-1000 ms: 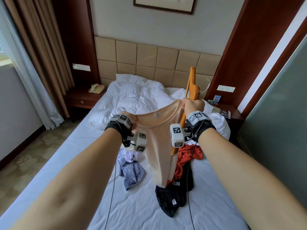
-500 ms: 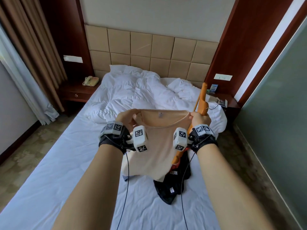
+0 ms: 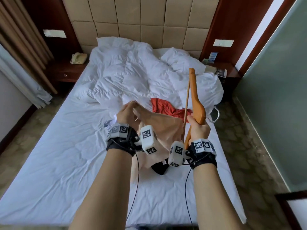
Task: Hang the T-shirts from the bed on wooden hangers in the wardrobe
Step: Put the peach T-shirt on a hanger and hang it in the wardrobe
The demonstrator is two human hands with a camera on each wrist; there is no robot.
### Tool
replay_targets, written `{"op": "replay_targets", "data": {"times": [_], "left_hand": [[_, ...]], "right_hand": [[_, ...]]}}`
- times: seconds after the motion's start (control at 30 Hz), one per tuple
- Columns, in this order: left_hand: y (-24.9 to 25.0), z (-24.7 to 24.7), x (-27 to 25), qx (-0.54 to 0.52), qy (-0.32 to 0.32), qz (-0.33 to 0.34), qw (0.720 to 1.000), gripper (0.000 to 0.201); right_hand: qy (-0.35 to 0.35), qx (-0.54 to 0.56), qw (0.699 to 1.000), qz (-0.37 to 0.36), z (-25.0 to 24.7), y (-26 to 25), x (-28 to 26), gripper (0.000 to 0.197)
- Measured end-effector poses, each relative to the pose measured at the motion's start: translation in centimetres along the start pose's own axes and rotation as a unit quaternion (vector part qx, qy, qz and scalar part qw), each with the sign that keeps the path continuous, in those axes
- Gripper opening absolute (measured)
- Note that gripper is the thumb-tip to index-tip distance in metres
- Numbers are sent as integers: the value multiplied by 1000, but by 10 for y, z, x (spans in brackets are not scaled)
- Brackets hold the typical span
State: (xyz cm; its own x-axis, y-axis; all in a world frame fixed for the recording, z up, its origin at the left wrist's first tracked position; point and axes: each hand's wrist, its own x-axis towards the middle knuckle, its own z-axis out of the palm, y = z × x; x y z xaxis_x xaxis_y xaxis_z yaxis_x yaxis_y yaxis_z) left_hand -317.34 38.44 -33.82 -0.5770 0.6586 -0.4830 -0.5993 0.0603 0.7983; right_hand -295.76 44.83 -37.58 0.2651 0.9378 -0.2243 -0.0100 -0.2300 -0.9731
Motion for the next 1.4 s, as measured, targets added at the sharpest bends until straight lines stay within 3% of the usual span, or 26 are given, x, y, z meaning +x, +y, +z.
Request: {"op": "replay_targets", "data": {"times": [0.23, 0.4, 0.53, 0.67, 0.73, 0.77, 0.9, 1.0, 1.1, 1.27, 1.4], "left_hand": [[-39, 22, -10, -15, 44, -32, 998, 58], [-59, 30, -22, -15, 60, -26, 998, 40], [-65, 30, -29, -25, 74, -11, 997, 38], [-63, 33, -48, -45, 122, 31, 991, 8], [-60, 38, -60, -57, 141, 65, 986, 33], [-59, 43, -65, -68, 142, 80, 984, 36], [-51, 48, -76, -102, 151, 114, 977, 10], [-49, 48, -78, -134, 175, 124, 968, 25], [-48, 52, -83, -146, 171, 131, 965, 25], [-48, 53, -87, -81, 197, 183, 960, 18], [-52, 39, -79, 119, 162, 232, 952, 13]], "right_hand": [[-42, 63, 995, -66, -40, -3, 6, 32], [-60, 51, 995, -68, -64, -5, 18, 35], [-93, 15, 993, -69, -76, -6, 26, 39], [-122, 29, 990, -58, -84, -15, 30, 34], [-148, 32, 986, -63, -90, -21, 33, 34], [-164, 26, 984, -67, -93, -23, 34, 35], [-210, 4, 975, -76, -106, -34, 38, 32], [-216, 5, 973, -88, -113, -42, 38, 34], [-214, 0, 972, -92, -117, -48, 38, 43], [-217, -13, 970, -106, -117, -51, 38, 54], [-236, -40, 962, -135, -117, -51, 37, 64]]}}
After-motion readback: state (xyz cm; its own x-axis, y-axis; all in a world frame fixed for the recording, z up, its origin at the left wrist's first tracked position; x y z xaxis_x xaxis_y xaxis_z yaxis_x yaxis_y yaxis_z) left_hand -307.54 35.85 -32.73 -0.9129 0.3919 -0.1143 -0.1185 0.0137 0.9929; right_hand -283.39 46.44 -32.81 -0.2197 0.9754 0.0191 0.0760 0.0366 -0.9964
